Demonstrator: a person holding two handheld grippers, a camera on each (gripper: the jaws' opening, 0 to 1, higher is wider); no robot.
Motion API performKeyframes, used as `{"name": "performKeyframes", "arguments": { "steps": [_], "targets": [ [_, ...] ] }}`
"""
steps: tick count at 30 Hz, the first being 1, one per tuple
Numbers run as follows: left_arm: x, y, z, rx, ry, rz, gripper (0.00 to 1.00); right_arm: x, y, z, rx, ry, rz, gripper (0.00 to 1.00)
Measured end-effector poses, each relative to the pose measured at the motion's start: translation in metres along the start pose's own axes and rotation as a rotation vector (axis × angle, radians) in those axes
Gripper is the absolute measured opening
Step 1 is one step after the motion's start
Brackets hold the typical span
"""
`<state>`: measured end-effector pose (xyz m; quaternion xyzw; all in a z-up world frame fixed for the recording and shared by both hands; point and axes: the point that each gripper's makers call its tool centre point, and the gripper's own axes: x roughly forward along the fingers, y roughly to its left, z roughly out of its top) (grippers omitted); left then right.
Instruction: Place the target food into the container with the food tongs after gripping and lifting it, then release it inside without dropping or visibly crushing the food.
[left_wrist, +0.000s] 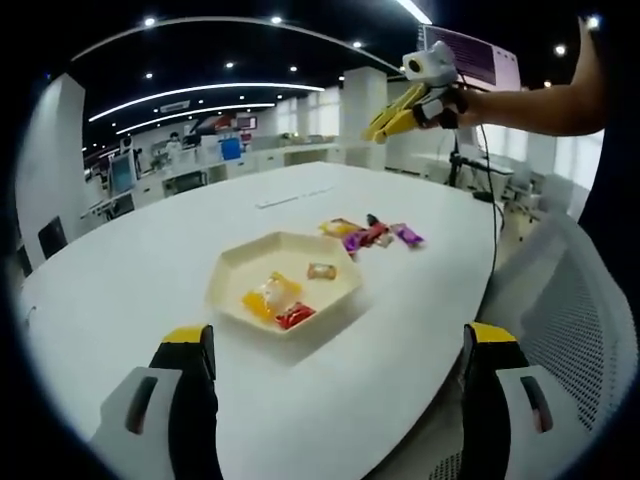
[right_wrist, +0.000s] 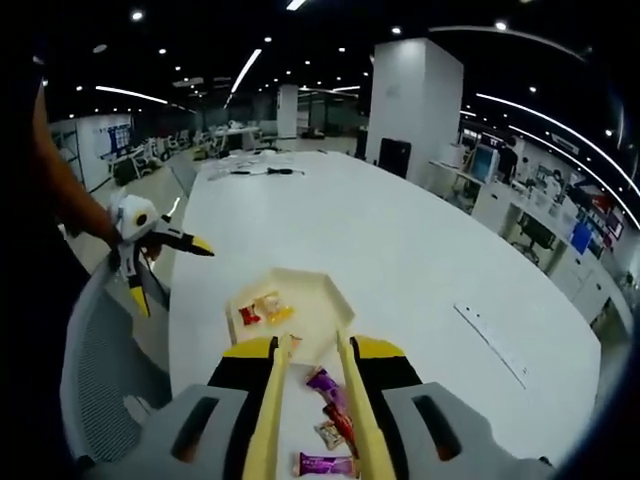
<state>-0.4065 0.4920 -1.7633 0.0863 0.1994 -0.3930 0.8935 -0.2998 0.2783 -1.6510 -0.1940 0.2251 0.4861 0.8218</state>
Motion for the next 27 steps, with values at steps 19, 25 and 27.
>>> {"name": "performKeyframes", "arguments": {
  "steps": [19,25,27],
  "targets": [
    [0.001,-0.001,-0.003,0.011,0.014,-0.004,0.98,-0.041,-0.022,-0.036,0.026,0.039,-0.074,0.28],
    [0.001,-0.001,-0.003,0.009,0.016,-0.002,0.98,-0.044,-0.025,-0.042,0.027,0.045,-0.080,0.28],
    [0.001,0.000,-0.004,0.010,0.018,0.001,0.98,-0.044,-0.026,-0.042,0.030,0.045,-0.083,0.28]
  ]
}}
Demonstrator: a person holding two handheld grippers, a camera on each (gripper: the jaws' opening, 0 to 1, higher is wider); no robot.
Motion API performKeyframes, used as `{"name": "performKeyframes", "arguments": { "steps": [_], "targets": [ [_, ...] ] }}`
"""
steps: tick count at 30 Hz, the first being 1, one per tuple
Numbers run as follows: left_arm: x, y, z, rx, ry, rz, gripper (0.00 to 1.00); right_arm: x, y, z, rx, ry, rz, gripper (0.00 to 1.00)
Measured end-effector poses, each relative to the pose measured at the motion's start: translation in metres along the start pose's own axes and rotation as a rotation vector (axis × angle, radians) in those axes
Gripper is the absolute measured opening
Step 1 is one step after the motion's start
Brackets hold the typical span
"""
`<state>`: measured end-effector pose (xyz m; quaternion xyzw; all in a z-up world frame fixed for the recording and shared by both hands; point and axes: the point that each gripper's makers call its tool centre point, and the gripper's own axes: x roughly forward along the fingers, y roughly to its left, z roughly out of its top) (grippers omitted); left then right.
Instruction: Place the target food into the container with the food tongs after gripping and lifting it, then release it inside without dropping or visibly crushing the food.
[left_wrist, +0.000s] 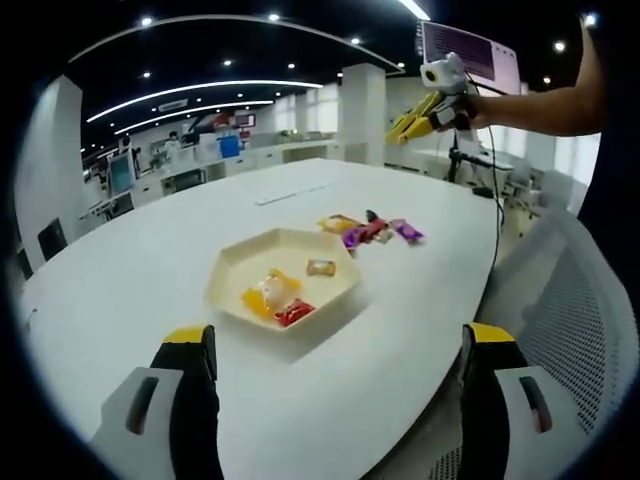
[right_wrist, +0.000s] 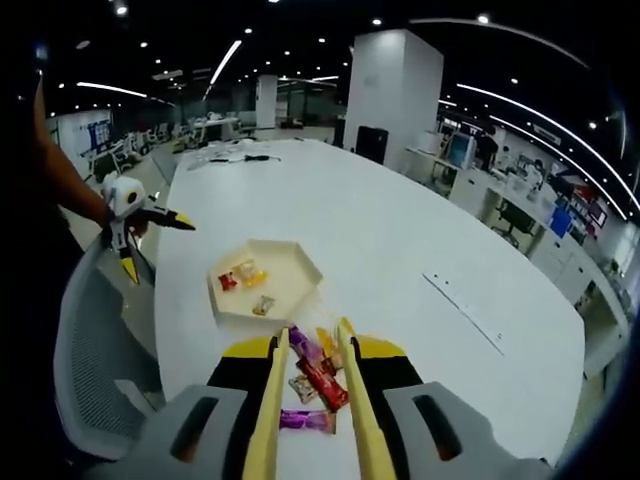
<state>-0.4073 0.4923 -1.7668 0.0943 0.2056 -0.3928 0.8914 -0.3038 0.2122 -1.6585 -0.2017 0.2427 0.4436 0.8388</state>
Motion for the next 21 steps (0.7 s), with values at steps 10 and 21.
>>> {"name": "performKeyframes", "arguments": {
  "steps": [10,21],
  "targets": [
    [0.000,0.001,-0.001,-0.005,0.006,0.004,0.98,0.002,-0.006,-0.011,-0.002,0.000,-0.004,0.28],
    [0.001,0.002,-0.004,-0.005,0.022,0.011,0.97,0.009,-0.011,-0.028,-0.010,-0.006,0.004,0.28]
  ]
}}
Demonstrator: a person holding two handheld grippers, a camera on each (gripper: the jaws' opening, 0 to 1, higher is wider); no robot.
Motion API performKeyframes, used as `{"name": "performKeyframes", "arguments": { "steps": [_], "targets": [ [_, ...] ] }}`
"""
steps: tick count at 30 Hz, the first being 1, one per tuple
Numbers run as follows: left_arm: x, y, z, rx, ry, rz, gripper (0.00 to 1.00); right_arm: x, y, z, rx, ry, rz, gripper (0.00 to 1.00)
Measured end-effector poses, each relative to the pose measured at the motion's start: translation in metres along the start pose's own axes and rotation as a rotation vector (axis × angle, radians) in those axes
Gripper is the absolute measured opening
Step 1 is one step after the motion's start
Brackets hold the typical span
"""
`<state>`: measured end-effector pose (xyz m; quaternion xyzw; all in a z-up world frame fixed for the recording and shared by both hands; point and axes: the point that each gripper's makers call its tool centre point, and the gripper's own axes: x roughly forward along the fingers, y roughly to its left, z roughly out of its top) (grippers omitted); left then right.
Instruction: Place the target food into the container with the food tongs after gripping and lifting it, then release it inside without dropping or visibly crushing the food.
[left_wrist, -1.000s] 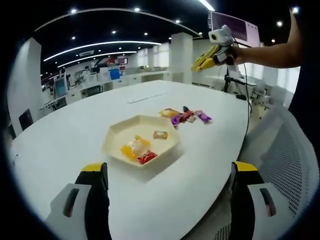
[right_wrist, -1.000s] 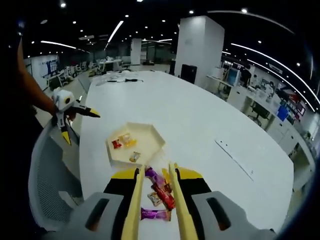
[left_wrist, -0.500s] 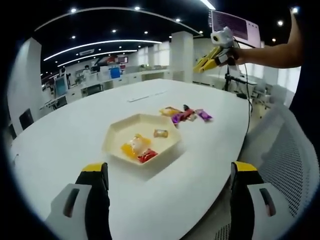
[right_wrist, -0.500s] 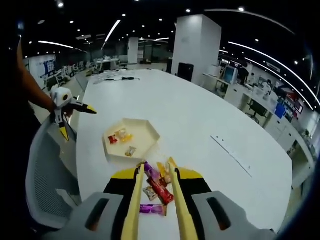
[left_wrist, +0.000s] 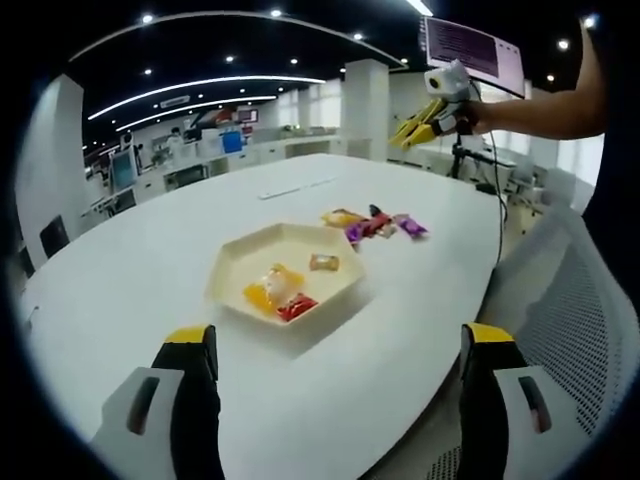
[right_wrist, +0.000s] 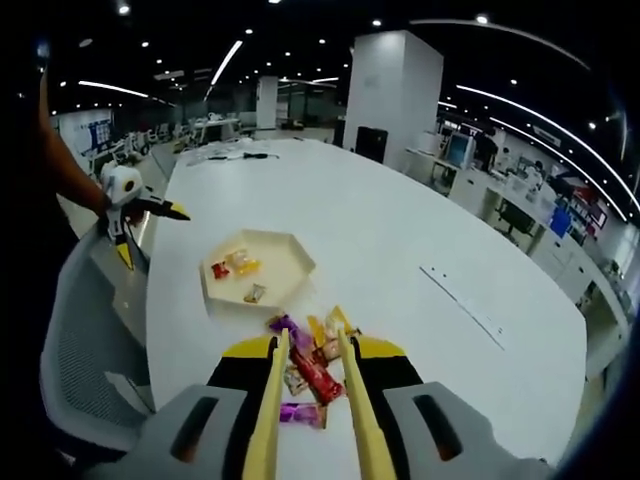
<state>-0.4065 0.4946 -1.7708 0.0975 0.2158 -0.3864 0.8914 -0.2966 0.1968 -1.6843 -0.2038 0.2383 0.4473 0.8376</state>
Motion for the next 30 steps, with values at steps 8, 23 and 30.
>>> {"name": "performKeyframes", "arguments": {
  "steps": [8,23,30],
  "targets": [
    [-0.001,0.003,-0.001,-0.009,0.005,0.013,0.97,0.014,0.005,-0.014,-0.008,0.017,0.016,0.28],
    [0.000,0.003,-0.002,-0.007,0.011,0.012,0.96,0.043,0.015,-0.046,-0.019,0.093,0.073,0.28],
    [0.000,0.003,-0.002,-0.009,0.011,0.014,0.96,0.055,0.021,-0.055,-0.045,0.126,0.104,0.28]
  ]
}}
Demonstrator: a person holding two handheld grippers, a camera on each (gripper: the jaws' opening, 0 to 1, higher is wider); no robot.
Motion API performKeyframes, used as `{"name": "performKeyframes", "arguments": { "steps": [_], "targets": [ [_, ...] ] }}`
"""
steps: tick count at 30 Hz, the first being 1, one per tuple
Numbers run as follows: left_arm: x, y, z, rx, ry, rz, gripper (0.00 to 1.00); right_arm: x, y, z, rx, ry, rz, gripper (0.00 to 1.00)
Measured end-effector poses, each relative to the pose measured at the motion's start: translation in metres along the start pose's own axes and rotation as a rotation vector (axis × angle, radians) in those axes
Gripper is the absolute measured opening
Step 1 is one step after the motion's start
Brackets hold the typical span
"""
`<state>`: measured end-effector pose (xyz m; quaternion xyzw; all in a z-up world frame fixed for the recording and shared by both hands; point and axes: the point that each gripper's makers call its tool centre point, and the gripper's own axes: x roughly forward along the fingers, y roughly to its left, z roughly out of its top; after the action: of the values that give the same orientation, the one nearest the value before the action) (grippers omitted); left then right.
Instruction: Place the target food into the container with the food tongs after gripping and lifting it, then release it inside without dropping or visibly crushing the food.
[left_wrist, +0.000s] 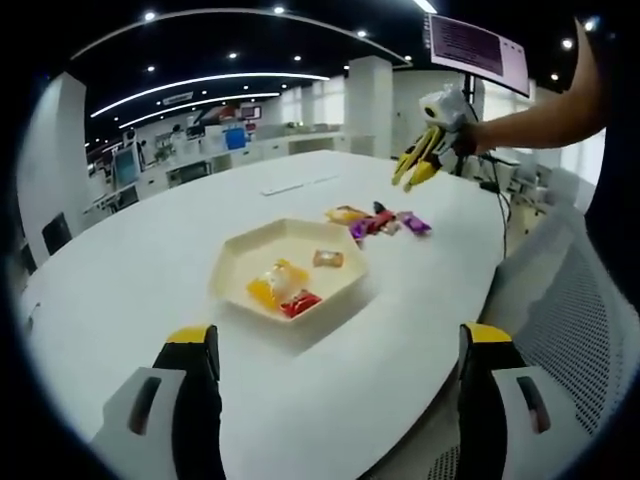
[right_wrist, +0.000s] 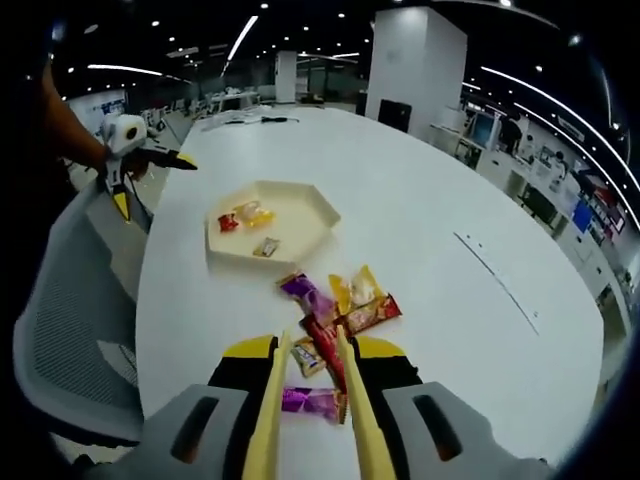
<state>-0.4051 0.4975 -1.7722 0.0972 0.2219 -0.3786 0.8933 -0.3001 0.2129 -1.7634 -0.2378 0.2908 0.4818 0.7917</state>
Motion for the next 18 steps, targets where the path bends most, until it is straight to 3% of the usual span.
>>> {"name": "performKeyframes", "arguments": {
  "steps": [14,18],
  "targets": [
    [0.001,0.002,-0.002,-0.003,0.005,0.003,0.95,0.032,0.013,-0.027,-0.068,0.103,0.068,0.28],
    [0.000,0.001,-0.002,-0.003,0.007,0.006,0.95,0.039,0.011,-0.028,-0.071,0.108,0.075,0.28]
  ]
}}
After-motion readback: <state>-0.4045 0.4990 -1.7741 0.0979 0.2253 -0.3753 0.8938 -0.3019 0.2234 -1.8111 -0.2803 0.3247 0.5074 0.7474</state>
